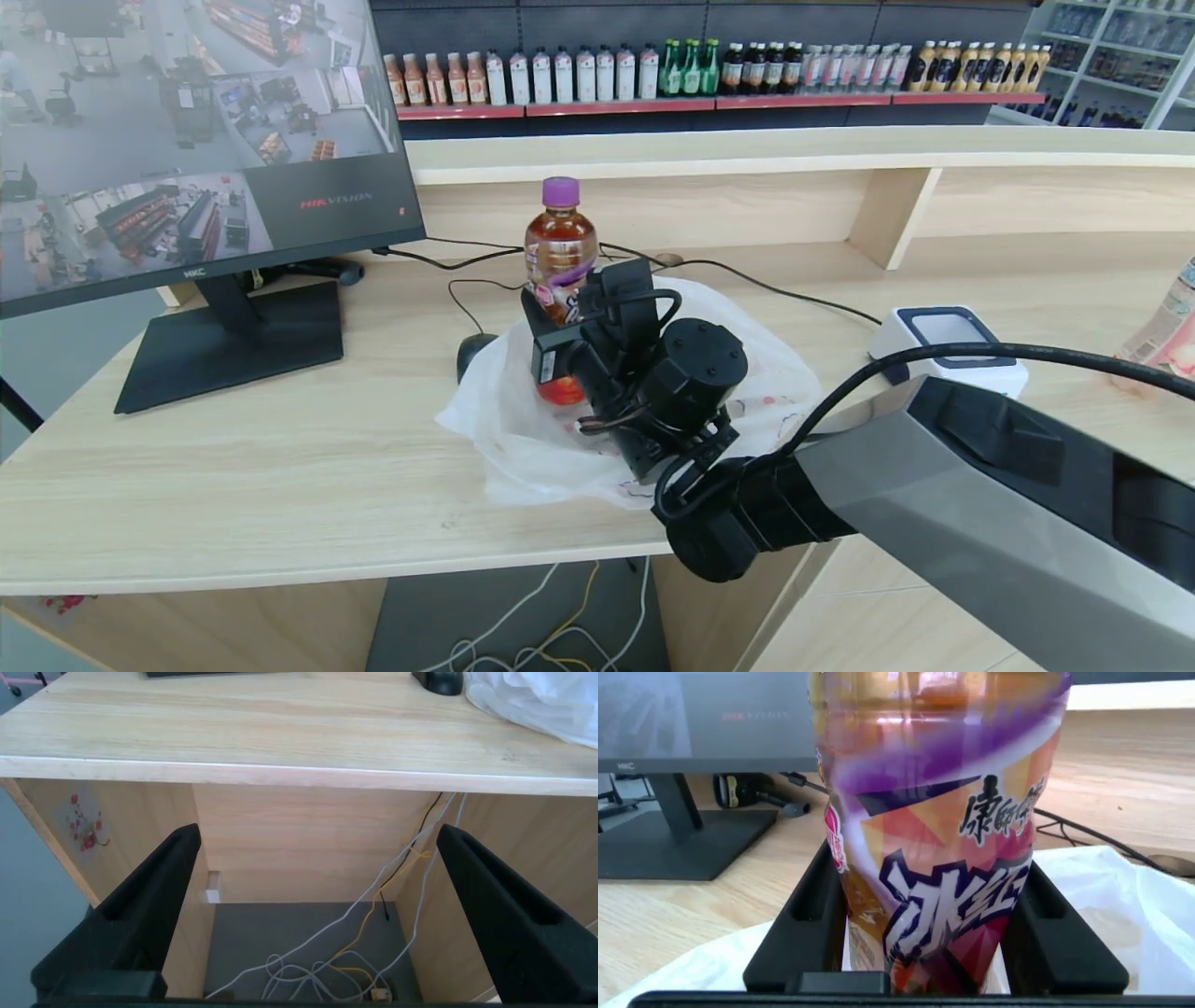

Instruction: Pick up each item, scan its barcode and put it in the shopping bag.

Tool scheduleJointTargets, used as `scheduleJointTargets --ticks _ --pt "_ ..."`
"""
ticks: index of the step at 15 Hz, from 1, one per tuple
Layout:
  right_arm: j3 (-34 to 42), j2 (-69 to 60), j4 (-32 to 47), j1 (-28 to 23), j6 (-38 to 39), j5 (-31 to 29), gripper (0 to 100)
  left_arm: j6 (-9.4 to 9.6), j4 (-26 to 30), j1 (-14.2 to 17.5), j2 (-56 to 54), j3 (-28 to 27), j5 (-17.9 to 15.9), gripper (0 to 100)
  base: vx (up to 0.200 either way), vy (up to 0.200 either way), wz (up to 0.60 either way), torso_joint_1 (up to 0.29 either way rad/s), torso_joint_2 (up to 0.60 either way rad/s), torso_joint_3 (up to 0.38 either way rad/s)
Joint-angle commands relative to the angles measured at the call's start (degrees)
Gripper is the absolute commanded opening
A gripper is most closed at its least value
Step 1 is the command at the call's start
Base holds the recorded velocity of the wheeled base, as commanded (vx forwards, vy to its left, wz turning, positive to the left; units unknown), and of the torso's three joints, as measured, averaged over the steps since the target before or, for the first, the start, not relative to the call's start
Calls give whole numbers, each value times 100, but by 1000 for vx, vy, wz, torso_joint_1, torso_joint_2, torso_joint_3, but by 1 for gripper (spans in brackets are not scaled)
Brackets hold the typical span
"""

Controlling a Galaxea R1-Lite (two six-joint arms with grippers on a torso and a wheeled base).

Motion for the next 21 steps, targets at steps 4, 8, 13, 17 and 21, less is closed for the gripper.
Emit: scheduleJointTargets --ticks 4,8,13,17,21 --pt "9 102 -15 21 10 -2 0 -1 0 0 -2 0 0 100 0 0 0 0 0 0" --pt "27 234 -85 74 177 -160 0 -1 0 0 -2 0 0 100 0 0 0 0 0 0" --pt "203 313 -147 153 177 -177 0 -10 0 0 -2 0 0 100 0 0 0 0 0 0" --pt "256 366 -191 153 168 -177 0 -10 0 0 -2 0 0 100 0 0 0 0 0 0" --pt "396 348 -270 153 168 -195 0 -1 0 0 -2 0 0 100 0 0 0 0 0 0"
